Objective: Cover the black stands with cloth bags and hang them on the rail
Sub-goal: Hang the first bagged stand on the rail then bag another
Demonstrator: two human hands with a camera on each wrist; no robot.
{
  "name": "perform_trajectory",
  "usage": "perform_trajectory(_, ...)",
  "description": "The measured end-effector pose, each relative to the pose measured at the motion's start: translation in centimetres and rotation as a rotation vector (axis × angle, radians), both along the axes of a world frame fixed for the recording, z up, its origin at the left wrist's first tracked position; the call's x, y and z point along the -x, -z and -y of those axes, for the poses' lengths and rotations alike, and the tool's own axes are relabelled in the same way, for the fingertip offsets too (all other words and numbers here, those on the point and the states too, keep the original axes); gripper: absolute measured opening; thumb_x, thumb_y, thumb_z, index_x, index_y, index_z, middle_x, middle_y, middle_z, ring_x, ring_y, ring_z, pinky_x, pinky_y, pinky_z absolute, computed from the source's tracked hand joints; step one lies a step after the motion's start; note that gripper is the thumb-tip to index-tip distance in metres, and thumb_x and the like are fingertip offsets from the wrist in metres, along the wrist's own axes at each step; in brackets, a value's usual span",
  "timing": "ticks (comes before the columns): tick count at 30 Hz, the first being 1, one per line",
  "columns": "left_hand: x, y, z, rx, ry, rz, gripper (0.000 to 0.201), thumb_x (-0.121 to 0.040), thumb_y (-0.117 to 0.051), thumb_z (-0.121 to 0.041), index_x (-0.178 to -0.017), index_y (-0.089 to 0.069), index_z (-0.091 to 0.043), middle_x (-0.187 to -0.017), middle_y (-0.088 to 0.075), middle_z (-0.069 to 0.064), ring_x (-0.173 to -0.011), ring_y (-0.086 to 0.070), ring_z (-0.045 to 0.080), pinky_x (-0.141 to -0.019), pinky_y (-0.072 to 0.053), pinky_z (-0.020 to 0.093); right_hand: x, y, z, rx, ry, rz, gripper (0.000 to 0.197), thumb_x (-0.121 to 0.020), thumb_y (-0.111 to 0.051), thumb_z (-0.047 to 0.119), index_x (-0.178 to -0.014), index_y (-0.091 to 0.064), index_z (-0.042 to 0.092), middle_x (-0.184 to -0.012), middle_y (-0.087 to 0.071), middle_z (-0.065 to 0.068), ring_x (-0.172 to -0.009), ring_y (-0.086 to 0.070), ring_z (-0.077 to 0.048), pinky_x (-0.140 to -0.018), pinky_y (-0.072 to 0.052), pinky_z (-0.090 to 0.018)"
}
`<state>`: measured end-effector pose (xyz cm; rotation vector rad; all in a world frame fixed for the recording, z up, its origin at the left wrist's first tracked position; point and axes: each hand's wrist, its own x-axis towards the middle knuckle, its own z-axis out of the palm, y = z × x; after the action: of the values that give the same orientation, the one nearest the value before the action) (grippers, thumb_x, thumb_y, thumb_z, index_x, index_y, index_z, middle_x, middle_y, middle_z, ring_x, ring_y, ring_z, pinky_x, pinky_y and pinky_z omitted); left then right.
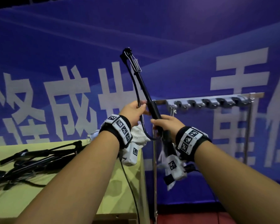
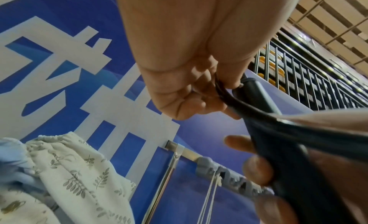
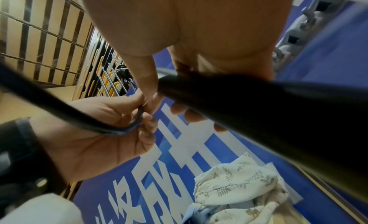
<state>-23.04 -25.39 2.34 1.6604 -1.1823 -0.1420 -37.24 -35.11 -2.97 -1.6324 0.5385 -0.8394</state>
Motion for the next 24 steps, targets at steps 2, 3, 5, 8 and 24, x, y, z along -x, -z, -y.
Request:
perform_trajectory(2,0.9,1.4,0.8,-0.005,-0.019,0.023,0.024,-0.107,-0.05,-0.039,-0.124,-0.064,-0.031,-0.089,-0.081,-0.006,-0.064,-0.054,0.015,-0.048,-0.044,0.021,0.6,1.1,0.4,-0.002,0.019,-0.006,0.011,-0.098,-0.077,0.021,-0.104,-0.075,0.012,-0.078,-0.068,-0.005,-0.072,-0.065,-0.022,-0.067,-0.051,-0.033)
perform_trajectory(3,1.1,2.2,1.2,-0.024,-0.031,0.056,0.023,-0.106,-0.05,-0.04,-0.121,-0.066,-0.03,-0.083,-0.08,-0.006,-0.059,-0.055,0.012,-0.046,-0.043,0.02,0.9,1.6,0.5,0.003,0.028,-0.01,0.011,-0.099,-0.075,0.022,-0.105,-0.075,0.013,-0.077,-0.067,-0.004,-0.068,-0.064,-0.019,-0.063,-0.051,-0.03)
perform_trajectory(5,1.6,4.2,2.0,-0.118,-0.027,0.159,0.024,-0.106,-0.051,-0.042,-0.113,-0.07,-0.028,-0.075,-0.077,-0.006,-0.049,-0.055,0.002,-0.043,-0.039,0.016,1.6,2.7,0.7,0.0,0.042,-0.015,0.011,-0.101,-0.073,0.023,-0.107,-0.075,0.013,-0.074,-0.066,-0.003,-0.058,-0.061,-0.014,-0.057,-0.05,-0.025)
perform_trajectory(8,2.0,6.8,2.8,-0.22,0.028,0.196,0.022,-0.106,-0.051,-0.042,-0.115,-0.068,-0.031,-0.077,-0.078,-0.007,-0.054,-0.061,-0.002,-0.049,-0.044,0.017,2.2,3.8,1.4,-0.017,0.049,-0.002,0.014,-0.103,-0.07,0.023,-0.107,-0.076,0.011,-0.074,-0.067,-0.004,-0.056,-0.06,-0.017,-0.058,-0.051,-0.027)
perform_trajectory(24,5.5,14.4,6.6,-0.451,0.232,0.105,0.015,-0.101,-0.066,-0.022,-0.111,-0.072,-0.012,-0.092,-0.078,0.006,-0.064,-0.068,0.002,-0.044,-0.038,0.007,3.9,8.9,5.8,-0.031,0.29,0.067,0.041,-0.087,-0.087,0.034,-0.105,-0.063,0.005,-0.085,-0.074,-0.009,-0.07,-0.073,-0.02,-0.072,-0.061,-0.041)
